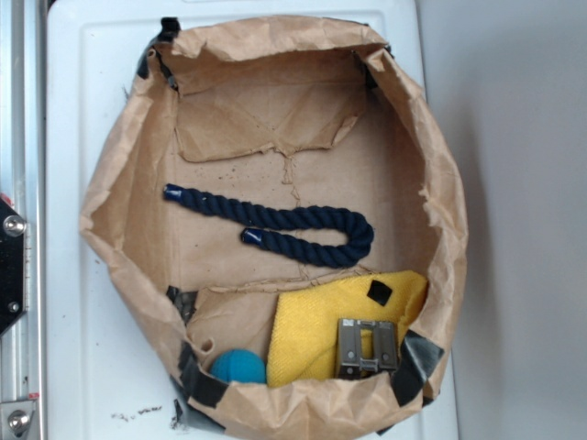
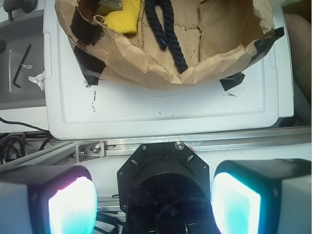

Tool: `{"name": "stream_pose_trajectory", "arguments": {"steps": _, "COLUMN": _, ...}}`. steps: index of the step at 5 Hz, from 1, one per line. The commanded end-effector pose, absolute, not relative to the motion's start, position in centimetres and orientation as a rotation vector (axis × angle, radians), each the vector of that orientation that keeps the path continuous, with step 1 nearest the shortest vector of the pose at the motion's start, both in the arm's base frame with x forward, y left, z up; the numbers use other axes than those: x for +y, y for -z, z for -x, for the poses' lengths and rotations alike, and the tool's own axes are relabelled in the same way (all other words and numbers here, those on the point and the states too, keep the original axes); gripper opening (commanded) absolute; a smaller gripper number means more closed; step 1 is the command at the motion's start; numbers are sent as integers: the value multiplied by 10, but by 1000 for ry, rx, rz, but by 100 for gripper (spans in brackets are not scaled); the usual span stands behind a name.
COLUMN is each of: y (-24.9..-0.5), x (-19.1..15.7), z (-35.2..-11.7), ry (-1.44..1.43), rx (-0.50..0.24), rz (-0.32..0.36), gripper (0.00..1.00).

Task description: Grab the blue rope.

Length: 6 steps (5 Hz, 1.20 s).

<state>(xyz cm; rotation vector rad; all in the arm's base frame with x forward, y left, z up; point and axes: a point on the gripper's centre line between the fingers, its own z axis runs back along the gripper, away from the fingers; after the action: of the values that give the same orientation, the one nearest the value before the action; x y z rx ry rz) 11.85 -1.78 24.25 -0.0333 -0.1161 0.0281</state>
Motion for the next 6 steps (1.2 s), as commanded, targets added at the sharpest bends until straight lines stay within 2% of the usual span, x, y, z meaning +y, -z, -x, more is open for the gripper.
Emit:
{"name": "stream_pose_trajectory", "arguments": {"steps": 1, "y": -243, "x": -18, "z": -119, "ry": -28, "rx": -116, "rz": 33, "gripper": 100}}
{"name": "stream_pose_trajectory", "arguments": {"steps": 2, "y": -235, "x": 11, "z": -169, "ry": -15, "rx": -144, "rz": 24, "gripper": 100}}
{"name": "stream_pose_trajectory", "arguments": {"steps": 3, "y": -208, "x": 56, "z": -221, "ry": 80, "rx": -201, "rz": 10, "gripper": 100}}
{"name": "stream_pose_trajectory", "arguments": {"steps": 4, "y": -193, "x": 92, "z": -279, "ry": 227, "rx": -280, "rz": 21, "gripper": 100}}
{"name": "stream_pose_trajectory", "arguments": {"steps": 5, "y": -171, "x": 98, "z": -334, "ry": 390, "rx": -309, "rz": -60, "gripper": 100}}
{"name": "stream_pose_trajectory", "arguments": {"steps": 6, "y": -151, "x": 75, "z": -385, "ry": 443, "rx": -288, "rz": -80, "gripper": 100}}
